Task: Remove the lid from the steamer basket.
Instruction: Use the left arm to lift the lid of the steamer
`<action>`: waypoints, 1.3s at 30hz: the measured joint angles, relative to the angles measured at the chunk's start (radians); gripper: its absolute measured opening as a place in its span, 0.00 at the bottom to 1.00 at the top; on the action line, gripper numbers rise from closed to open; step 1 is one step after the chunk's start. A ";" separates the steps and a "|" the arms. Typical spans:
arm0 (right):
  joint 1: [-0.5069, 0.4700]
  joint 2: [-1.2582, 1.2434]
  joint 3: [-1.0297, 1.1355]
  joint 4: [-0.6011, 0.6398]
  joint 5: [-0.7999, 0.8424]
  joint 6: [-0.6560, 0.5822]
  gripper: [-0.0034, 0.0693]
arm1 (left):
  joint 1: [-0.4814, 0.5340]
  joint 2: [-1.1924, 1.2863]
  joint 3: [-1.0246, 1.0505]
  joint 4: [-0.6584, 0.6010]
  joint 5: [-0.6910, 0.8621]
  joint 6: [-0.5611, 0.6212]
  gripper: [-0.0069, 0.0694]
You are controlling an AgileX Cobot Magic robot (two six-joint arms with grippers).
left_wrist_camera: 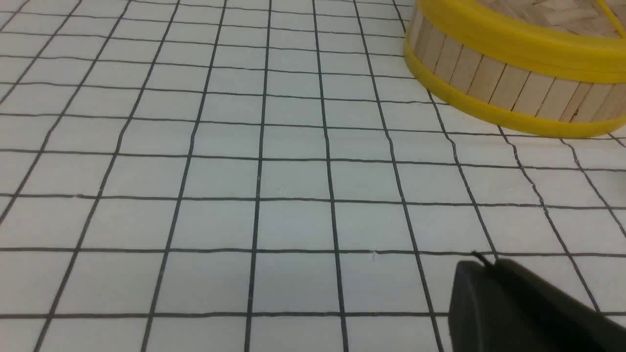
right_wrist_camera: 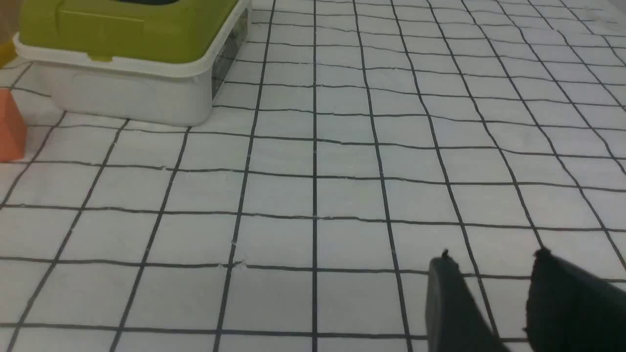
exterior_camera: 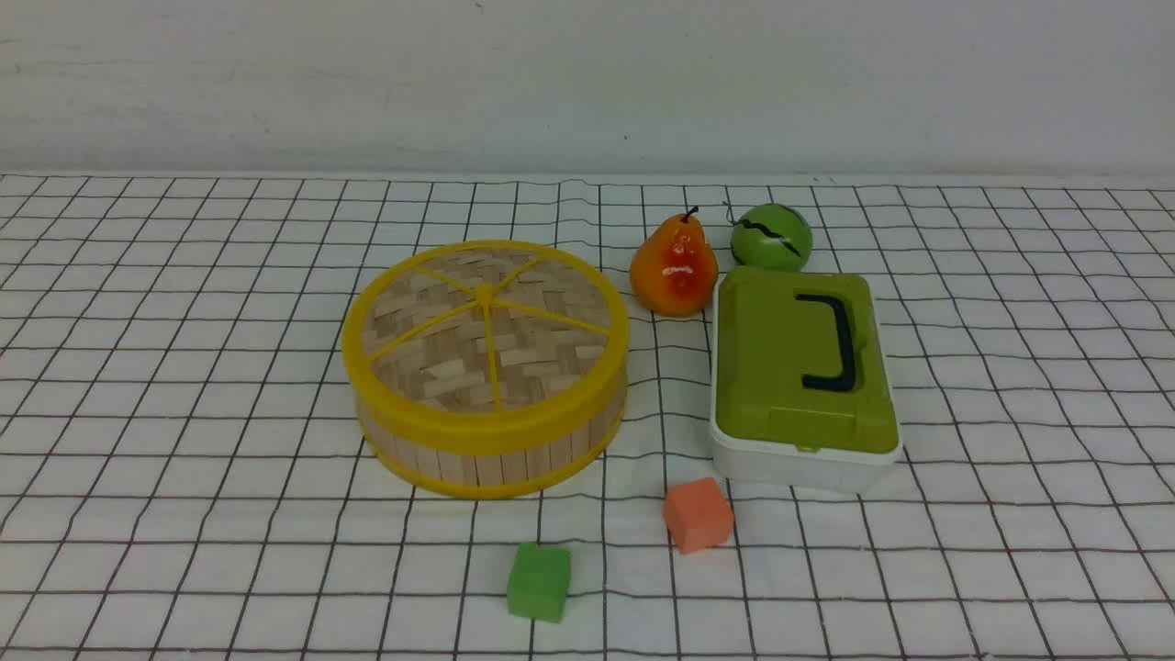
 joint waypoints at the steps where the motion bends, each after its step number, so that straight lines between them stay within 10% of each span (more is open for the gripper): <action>1: 0.000 0.000 0.000 0.000 0.000 0.000 0.38 | 0.000 0.000 0.000 0.000 0.000 0.000 0.12; 39: 0.000 0.000 0.000 0.000 0.000 0.000 0.38 | 0.000 0.000 0.000 0.000 0.000 0.002 0.17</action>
